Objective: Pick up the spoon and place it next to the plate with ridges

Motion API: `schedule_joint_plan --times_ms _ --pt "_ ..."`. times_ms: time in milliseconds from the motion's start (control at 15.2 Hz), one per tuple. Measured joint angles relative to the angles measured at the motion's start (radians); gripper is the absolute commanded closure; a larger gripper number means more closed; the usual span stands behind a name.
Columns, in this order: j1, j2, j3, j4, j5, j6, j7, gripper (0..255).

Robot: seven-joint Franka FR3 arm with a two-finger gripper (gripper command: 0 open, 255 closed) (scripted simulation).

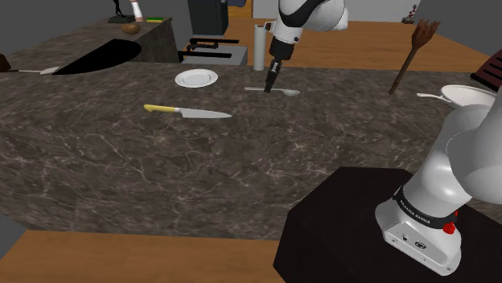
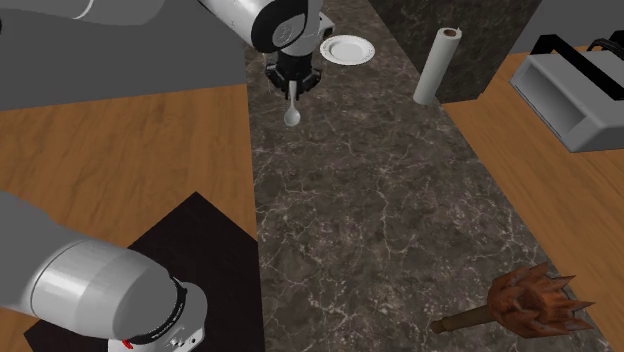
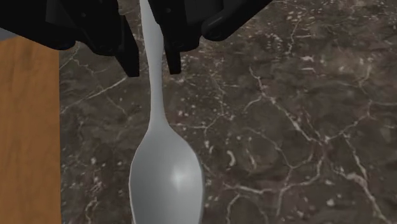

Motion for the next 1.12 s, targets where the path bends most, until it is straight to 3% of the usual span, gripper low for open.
schedule_joint_plan --times_ms 462,858,1122 --pt "0.021 0.253 0.031 0.307 0.065 -0.057 0.042 255" --pt "0.016 0.472 0.055 0.629 0.092 -0.156 0.100 255" --pt "-0.004 0.666 0.074 0.925 0.106 -0.252 0.150 255"
